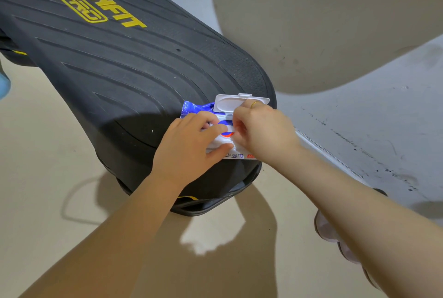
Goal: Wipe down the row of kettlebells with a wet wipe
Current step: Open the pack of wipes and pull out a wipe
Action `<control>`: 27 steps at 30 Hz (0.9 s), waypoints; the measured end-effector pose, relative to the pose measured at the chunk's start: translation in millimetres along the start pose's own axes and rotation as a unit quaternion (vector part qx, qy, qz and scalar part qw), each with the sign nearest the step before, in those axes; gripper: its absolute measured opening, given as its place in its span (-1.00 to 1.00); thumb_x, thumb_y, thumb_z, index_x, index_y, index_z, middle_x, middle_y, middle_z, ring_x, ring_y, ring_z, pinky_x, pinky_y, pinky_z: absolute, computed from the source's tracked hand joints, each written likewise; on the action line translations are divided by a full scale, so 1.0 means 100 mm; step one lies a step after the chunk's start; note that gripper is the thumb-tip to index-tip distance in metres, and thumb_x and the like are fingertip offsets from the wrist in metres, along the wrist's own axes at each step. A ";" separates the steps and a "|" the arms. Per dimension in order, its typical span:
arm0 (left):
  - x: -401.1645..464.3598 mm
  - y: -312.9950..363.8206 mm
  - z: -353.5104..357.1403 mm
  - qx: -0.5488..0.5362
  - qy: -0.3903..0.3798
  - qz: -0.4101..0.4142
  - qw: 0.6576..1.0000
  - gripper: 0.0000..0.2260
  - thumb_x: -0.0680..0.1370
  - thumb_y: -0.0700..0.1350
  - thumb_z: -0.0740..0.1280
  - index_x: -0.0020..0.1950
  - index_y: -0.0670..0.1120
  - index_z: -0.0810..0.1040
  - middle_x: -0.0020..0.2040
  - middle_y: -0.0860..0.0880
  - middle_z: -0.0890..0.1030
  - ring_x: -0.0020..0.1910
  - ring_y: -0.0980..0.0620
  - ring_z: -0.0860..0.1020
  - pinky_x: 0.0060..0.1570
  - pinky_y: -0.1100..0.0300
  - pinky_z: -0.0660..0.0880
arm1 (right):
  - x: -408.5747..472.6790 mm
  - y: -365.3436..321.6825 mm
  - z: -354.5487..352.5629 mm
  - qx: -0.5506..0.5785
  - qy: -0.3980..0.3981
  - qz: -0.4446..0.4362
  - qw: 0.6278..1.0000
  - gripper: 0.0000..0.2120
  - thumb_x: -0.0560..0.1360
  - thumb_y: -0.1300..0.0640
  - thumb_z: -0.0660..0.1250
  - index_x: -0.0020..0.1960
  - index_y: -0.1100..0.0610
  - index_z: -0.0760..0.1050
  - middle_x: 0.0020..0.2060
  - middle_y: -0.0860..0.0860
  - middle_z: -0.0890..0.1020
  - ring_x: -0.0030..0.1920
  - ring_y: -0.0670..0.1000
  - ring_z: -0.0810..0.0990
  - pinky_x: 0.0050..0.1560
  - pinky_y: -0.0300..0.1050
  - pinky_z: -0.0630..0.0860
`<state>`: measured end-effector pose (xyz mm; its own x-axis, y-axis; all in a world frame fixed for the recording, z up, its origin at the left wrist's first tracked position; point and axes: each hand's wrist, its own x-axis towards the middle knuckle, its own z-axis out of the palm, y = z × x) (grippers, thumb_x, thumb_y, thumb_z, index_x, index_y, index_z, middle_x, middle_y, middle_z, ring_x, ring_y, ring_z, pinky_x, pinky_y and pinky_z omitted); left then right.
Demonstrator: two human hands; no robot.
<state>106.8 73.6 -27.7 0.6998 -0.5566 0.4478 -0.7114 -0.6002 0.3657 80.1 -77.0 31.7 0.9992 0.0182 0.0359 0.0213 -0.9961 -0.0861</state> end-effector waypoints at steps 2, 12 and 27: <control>0.00 -0.01 0.00 0.006 0.001 0.003 1.000 -0.71 0.44 0.12 0.28 -0.05 -0.05 0.62 -0.04 -0.05 0.61 -0.21 -0.05 0.58 -0.21 0.17 0.35 | -0.02 0.07 0.04 0.104 0.044 0.040 0.993 -0.93 0.41 0.22 0.27 -0.19 0.18 0.53 -0.22 0.06 0.53 -0.19 0.10 0.48 -0.26 -0.14 0.36; 0.00 -0.01 0.02 0.022 0.002 0.003 1.000 -0.71 0.44 0.12 0.27 -0.05 -0.03 0.63 -0.06 -0.03 0.62 -0.22 -0.05 0.56 -0.20 0.19 0.30 | 0.00 0.05 0.01 0.085 -0.010 -0.011 0.996 -0.81 0.48 0.12 0.28 0.05 0.08 0.60 0.03 0.03 0.57 0.04 0.07 0.52 -0.06 0.02 0.51; 0.01 -0.03 0.01 0.088 -0.027 0.045 0.995 -0.67 0.46 0.12 0.16 0.07 0.04 0.61 0.00 -0.07 0.60 -0.14 -0.06 0.55 -0.23 0.17 0.37 | 0.20 0.00 -0.21 -0.008 -0.099 -0.009 0.995 -0.85 0.44 0.19 0.23 -0.23 0.05 0.55 -0.24 0.07 0.60 -0.20 0.14 0.48 -0.25 -0.14 0.34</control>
<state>109.7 74.4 -29.3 0.6399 -0.6400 0.4254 -0.7521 -0.6352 0.1756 99.0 -78.7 53.0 0.9858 0.0513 -0.1602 0.0402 -0.9966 -0.0723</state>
